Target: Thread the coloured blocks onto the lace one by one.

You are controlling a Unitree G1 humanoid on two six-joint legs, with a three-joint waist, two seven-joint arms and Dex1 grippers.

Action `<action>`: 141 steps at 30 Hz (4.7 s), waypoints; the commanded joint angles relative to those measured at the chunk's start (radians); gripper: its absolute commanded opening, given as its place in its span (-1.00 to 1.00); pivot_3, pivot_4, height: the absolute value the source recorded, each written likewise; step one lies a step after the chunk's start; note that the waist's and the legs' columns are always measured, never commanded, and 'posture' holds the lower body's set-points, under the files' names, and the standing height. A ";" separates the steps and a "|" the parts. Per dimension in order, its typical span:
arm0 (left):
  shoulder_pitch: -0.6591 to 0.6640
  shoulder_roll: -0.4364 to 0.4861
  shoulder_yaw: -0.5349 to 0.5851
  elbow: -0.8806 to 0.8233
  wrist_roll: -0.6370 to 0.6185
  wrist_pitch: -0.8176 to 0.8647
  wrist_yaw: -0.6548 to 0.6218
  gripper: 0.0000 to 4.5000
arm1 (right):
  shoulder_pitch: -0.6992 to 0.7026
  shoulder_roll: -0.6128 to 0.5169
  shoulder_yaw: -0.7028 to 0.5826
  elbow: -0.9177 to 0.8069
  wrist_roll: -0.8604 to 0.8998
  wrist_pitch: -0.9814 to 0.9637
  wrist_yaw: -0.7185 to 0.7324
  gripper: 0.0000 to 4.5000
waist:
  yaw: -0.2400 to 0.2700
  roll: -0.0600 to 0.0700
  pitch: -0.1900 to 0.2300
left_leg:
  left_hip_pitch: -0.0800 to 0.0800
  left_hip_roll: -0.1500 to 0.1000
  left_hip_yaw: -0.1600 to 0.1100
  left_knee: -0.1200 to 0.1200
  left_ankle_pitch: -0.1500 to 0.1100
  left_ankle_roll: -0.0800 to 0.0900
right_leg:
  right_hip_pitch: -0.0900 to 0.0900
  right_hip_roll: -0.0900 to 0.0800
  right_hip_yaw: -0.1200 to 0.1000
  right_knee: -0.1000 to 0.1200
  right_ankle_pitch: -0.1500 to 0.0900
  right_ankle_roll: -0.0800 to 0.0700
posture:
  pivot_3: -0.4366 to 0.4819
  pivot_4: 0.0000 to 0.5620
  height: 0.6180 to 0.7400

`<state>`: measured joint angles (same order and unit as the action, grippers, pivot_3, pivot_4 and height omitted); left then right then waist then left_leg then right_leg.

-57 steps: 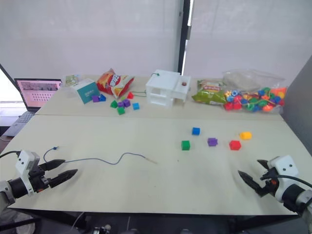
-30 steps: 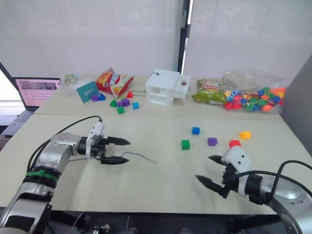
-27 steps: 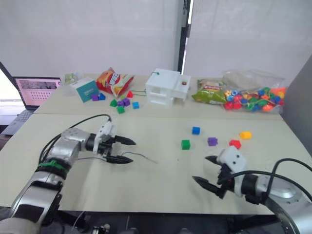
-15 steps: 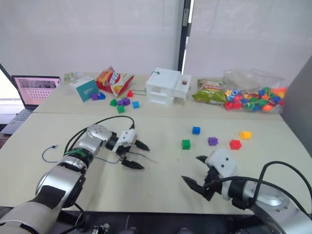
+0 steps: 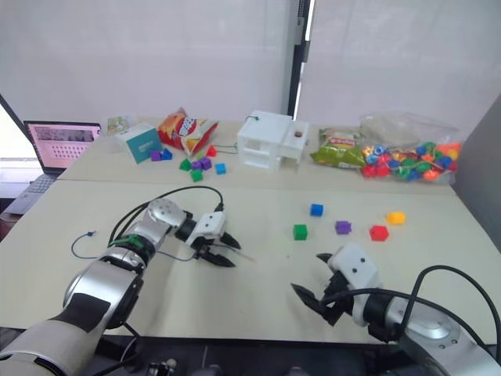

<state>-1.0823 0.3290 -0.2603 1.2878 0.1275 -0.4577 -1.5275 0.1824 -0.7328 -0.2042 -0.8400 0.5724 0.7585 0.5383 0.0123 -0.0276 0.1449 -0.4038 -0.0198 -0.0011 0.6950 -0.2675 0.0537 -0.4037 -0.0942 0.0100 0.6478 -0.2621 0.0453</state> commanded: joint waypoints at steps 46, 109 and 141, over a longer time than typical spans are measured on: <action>0.441 0.309 0.009 -1.126 -0.246 0.710 0.050 -0.99 | -0.252 0.244 -0.207 0.368 -0.218 0.087 -0.467 1.00 | -0.006 0.004 0.000 | 0.001 0.000 0.001 0.000 0.000 0.000 | -0.001 0.001 0.004 0.002 0.001 0.000 | -0.05 -0.47 1.00; 0.539 0.386 0.027 -1.248 -0.300 0.800 0.176 -1.00 | -0.668 0.426 -0.191 -0.016 0.111 0.841 -0.425 -0.49 | -0.025 0.019 0.003 | -0.012 0.000 0.001 0.001 0.001 -0.002 | -0.018 0.000 0.007 0.015 0.002 0.000 | -0.05 -0.47 1.00; 0.579 0.439 0.042 -1.369 -0.357 0.927 0.192 -1.00 | -0.513 0.283 0.278 0.022 0.005 0.529 -0.227 0.99 | -0.027 0.018 0.004 | -0.008 -0.002 0.001 0.001 0.003 -0.004 | -0.017 0.001 0.007 0.013 0.002 0.000 | -0.05 -0.47 1.00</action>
<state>-0.5009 0.7538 -0.2413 -0.0404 -0.2039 0.4505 -1.3419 -0.3175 -0.4153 0.0879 -0.7996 0.5396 1.3310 0.2298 -0.0143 -0.0093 0.1486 -0.4116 -0.0213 -0.0004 0.6957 -0.2642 0.0497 -0.4202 -0.0927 0.0170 0.6606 -0.2602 0.0455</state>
